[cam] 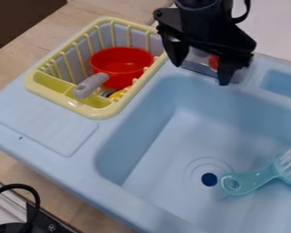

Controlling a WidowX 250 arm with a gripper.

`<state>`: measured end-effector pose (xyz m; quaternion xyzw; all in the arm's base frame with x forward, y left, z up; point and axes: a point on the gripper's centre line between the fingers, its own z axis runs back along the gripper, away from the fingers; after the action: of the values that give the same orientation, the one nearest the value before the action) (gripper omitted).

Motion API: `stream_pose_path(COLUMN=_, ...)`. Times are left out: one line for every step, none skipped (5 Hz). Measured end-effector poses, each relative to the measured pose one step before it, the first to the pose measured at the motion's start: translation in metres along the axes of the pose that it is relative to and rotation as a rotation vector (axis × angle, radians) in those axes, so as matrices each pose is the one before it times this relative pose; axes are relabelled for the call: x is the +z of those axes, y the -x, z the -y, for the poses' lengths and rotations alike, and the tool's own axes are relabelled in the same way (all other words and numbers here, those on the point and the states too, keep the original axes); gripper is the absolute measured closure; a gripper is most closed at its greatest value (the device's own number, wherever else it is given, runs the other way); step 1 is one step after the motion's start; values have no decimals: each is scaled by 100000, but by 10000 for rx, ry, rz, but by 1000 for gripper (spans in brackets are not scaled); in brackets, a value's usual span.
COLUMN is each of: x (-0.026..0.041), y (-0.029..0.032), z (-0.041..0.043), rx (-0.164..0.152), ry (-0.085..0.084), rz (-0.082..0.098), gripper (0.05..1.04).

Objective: Take the sushi to the faucet base.

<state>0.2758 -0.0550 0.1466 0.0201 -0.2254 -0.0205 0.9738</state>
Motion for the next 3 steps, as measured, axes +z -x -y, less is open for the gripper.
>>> stream_pose_path(x=223, y=465, z=150, rx=100, ry=126, rz=-241, gripper=85)
stream_pose_path(x=1131, y=917, z=-534, rx=157, ry=56, rz=-64, gripper=85)
stream_pose_path(x=375, y=1437, z=-448, rx=53, ry=172, rz=-179, gripper=85)
